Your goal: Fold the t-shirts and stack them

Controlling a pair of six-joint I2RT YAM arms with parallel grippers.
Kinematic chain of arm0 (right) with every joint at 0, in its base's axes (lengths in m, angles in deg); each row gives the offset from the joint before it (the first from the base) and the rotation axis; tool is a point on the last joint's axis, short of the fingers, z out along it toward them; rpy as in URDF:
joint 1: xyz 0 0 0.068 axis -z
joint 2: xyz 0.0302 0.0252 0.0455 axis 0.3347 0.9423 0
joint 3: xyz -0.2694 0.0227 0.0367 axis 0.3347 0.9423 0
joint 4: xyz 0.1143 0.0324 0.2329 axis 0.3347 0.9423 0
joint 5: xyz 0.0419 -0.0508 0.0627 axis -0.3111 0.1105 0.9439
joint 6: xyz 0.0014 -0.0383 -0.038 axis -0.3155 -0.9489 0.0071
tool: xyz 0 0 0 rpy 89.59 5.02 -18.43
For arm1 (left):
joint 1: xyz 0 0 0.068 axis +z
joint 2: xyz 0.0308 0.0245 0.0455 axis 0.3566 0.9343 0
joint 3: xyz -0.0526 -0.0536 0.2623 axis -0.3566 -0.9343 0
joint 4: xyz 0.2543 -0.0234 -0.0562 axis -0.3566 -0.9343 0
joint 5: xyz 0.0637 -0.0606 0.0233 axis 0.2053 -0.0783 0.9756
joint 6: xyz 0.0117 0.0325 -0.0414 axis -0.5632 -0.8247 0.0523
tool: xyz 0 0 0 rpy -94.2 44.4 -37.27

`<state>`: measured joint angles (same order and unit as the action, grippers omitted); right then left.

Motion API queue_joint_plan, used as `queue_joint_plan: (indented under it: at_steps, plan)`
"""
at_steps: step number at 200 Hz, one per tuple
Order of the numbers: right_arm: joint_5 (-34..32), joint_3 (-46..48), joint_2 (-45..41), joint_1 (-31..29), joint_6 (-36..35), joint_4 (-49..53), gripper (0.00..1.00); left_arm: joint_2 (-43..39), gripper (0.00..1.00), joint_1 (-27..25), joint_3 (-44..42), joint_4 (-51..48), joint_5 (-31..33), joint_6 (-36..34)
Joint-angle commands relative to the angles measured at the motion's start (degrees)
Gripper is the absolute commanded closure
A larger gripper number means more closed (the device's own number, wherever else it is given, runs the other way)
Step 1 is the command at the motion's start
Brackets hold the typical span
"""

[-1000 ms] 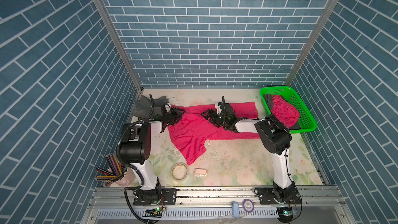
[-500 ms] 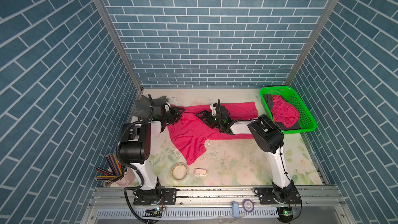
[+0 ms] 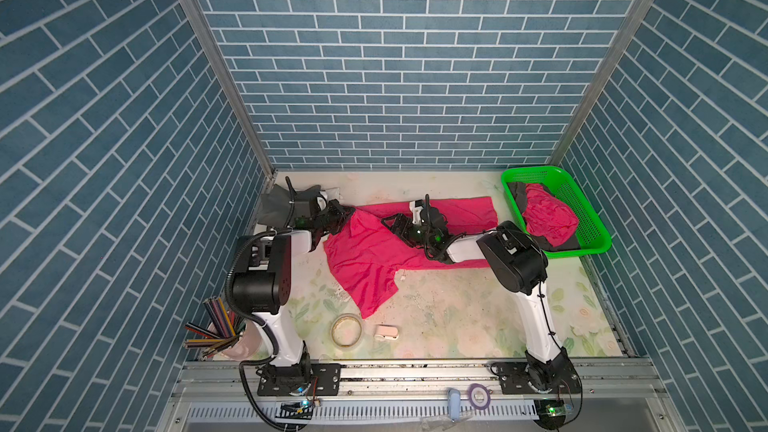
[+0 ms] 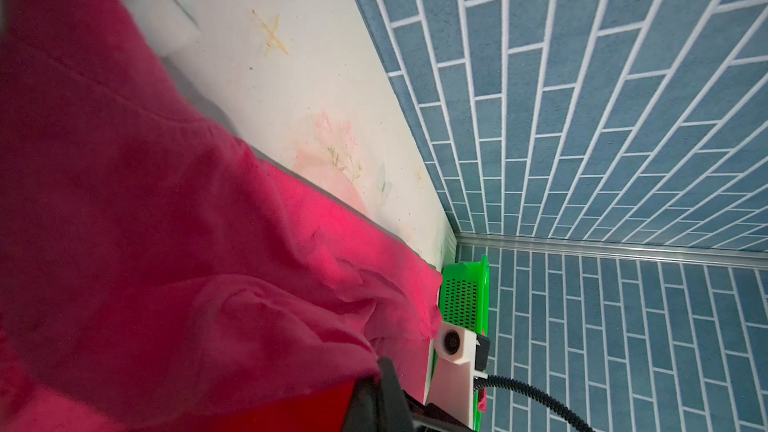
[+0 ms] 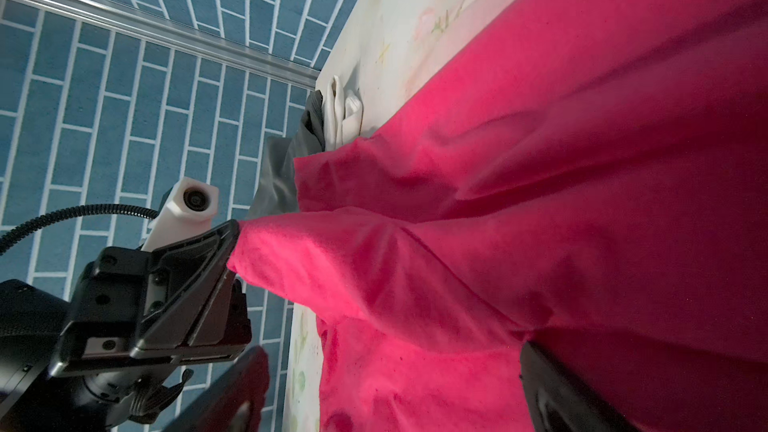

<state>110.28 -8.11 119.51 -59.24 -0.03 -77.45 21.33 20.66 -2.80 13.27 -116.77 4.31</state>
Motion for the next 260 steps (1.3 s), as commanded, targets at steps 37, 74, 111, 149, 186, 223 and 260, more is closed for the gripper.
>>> queue_joint_plan:
  at_steps: [37, 74, 111, 149, 186, 223, 260]
  plan:
    - [-2.5, -0.6, 2.1, 0.5, -1.9, -3.0, 0.05, -2.2, 1.0, 0.2, 3.5, -0.7, -0.7, 0.0]
    - [-2.5, -2.1, 4.1, 0.5, -1.9, -6.8, 0.05, -2.1, 1.0, 0.0, 4.9, -1.4, -0.9, -0.1]
    - [-1.7, -5.0, 7.2, 0.1, -4.6, -12.4, 0.05, -2.0, 1.0, -0.4, 5.0, -1.7, -0.9, -0.1]
    - [0.9, -5.0, 8.2, -0.6, -5.7, -18.7, 0.06, -1.9, 1.0, -0.4, 5.2, -2.3, -0.9, -0.7]
    - [2.5, -2.6, 5.7, -1.6, -6.4, -20.7, 0.06, -1.1, 1.0, -0.4, 5.6, -1.8, -0.7, -0.5]
    - [2.8, -0.2, 3.6, -2.2, -5.5, -22.5, 0.07, -0.7, 1.0, -0.4, 5.6, -1.5, -0.3, -0.3]
    - [1.9, 3.0, 3.6, -2.2, -2.0, -29.8, 0.16, -0.7, 1.0, -0.4, 6.1, -2.1, -0.4, -0.6]
